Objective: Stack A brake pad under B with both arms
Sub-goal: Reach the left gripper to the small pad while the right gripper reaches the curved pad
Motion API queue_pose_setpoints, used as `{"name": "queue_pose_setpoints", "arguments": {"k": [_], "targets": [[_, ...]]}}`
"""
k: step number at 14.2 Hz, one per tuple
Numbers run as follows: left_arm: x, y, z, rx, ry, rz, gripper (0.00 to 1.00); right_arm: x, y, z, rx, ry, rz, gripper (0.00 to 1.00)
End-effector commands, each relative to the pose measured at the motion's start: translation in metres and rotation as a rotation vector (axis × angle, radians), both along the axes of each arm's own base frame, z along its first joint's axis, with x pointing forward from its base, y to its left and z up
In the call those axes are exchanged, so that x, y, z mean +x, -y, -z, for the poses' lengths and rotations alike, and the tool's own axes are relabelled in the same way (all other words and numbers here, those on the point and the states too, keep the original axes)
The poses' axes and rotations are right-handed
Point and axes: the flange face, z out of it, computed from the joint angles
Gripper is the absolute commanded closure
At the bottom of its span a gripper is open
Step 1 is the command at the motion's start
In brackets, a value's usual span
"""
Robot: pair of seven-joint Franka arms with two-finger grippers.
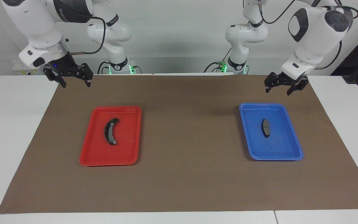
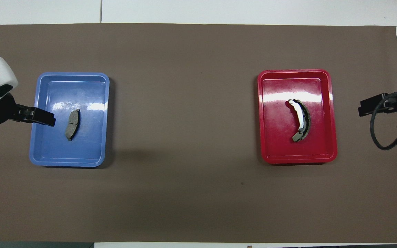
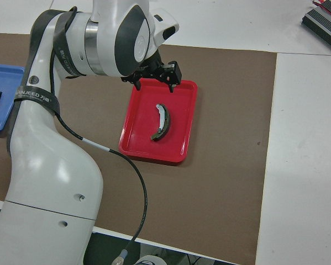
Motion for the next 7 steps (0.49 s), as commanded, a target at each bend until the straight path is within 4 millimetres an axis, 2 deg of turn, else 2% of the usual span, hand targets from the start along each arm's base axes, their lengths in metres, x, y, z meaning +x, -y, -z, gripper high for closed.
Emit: {"name": "queue_pose_setpoints", "arguments": {"k": [1, 4, 5, 7], "targets": [[-0.003, -0.015, 0.048, 0.002, 0.06, -0.02, 0.02, -0.003, -0.016, 0.031, 0.011, 0.013, -0.043, 0.01], [-0.004, -0.016, 0.104, 0.005, 0.062, -0.006, 0.02, 0.0, -0.027, 0.09, 0.018, 0.011, -0.059, 0.01], [-0.004, -0.016, 0.126, 0.004, 0.085, 0.001, 0.02, 0.006, -0.028, 0.12, 0.018, 0.006, -0.06, 0.01], [-0.004, -0.022, 0.165, 0.005, 0.123, -0.003, 0.03, 0.012, -0.031, 0.159, 0.018, 0.016, -0.061, 0.01]]}}
